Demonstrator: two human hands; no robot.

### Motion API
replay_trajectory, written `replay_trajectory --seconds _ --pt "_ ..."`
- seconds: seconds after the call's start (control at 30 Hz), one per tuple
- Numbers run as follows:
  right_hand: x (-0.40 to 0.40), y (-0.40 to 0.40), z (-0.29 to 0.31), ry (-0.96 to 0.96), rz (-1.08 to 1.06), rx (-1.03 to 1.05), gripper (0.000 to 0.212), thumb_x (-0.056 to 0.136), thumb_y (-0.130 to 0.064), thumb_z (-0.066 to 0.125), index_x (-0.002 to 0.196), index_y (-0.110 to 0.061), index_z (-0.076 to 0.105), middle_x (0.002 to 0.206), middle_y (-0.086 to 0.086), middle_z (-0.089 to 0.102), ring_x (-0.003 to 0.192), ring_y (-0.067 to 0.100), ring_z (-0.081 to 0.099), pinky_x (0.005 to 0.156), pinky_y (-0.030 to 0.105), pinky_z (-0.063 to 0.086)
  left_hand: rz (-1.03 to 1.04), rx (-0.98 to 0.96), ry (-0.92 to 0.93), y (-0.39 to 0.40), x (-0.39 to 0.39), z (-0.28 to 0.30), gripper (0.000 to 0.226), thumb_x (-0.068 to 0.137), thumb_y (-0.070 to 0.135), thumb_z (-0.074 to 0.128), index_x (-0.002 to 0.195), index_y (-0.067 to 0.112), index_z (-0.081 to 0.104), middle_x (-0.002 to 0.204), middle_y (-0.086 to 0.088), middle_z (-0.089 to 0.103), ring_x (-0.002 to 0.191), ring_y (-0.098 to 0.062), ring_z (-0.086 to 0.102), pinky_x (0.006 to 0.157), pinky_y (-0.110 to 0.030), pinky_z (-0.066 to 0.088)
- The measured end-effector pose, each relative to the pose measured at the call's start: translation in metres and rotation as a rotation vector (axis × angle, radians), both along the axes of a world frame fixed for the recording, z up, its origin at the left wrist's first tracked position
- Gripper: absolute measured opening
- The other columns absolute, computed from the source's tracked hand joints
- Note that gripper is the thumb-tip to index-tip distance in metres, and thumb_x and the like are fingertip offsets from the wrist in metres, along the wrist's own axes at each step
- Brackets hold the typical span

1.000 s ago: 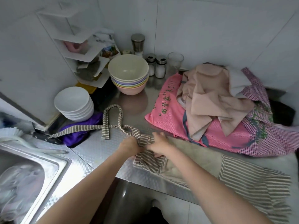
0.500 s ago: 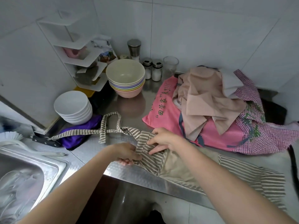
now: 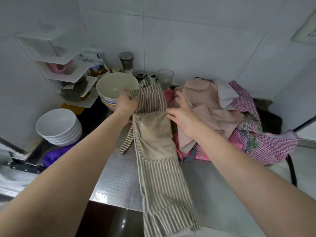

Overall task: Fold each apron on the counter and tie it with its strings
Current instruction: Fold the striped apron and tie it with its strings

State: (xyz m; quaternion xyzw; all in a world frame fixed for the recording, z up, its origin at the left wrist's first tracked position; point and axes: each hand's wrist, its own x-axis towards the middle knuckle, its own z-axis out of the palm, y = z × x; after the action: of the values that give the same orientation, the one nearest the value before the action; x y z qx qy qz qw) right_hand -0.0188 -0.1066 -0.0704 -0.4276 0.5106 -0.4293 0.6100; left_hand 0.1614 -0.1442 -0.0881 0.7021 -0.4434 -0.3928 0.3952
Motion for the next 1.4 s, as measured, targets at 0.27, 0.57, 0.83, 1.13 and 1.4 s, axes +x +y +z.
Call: replay_trajectory --seconds 0.27,0.57,0.83,1.13,1.4 --pt "-0.013 0.05 -0.08 0.775 0.469 0.096 0.024 0.089 -0.009 0.057 0.112 -0.01 0.065 0.111 0.005 0.064 0.107 0.018 0.057 0.097 0.031 0.043 -0.312 0.377 -0.405 0.073 -0.025 -0.069 0.033 0.089 0.01 0.053 0.119 -0.002 0.054 0.123 -0.02 0.057 0.114 -0.035 0.055 0.097 -0.039 0.045" --pt "-0.007 0.098 -0.101 1.113 0.261 0.111 0.045 0.088 -0.003 0.049 0.131 -0.013 0.04 0.134 0.014 0.031 0.122 0.033 0.038 0.099 0.034 0.038 -0.354 0.586 -0.223 0.138 -0.002 -0.085 0.014 0.089 0.018 0.059 0.083 0.005 0.055 0.085 -0.017 0.065 0.075 -0.026 0.064 0.077 -0.039 0.057" --pt "-0.006 0.136 -0.113 0.96 0.157 0.238 0.028 0.089 -0.001 0.043 0.069 -0.02 0.047 0.096 0.005 0.059 0.103 0.024 0.056 0.086 0.03 0.042 -0.415 0.58 -0.335 0.17 -0.007 -0.099 0.021 0.084 0.019 0.064 0.092 -0.001 0.063 0.094 -0.018 0.07 0.088 -0.029 0.068 0.086 -0.039 0.055" --pt "0.006 0.193 -0.121 1.228 0.464 -0.364 0.017 0.092 -0.019 0.052 0.108 -0.015 0.058 0.118 0.0 0.041 0.113 0.019 0.038 0.1 0.036 0.036 -0.254 0.406 -0.326 0.203 -0.005 -0.105 0.016 0.089 0.019 0.059 0.084 0.004 0.062 0.092 -0.014 0.064 0.091 -0.026 0.062 0.076 -0.028 0.046" --pt "0.021 0.219 -0.113 1.226 0.986 -0.103 0.119 0.07 -0.063 0.066 0.149 -0.02 -0.012 0.157 -0.001 -0.012 0.143 0.033 -0.01 0.116 0.055 0.008 -0.429 0.36 -0.14 0.231 -0.002 -0.111 0.032 0.097 0.024 0.046 0.106 0.002 0.066 0.108 -0.015 0.066 0.104 -0.027 0.061 0.09 -0.031 0.045"
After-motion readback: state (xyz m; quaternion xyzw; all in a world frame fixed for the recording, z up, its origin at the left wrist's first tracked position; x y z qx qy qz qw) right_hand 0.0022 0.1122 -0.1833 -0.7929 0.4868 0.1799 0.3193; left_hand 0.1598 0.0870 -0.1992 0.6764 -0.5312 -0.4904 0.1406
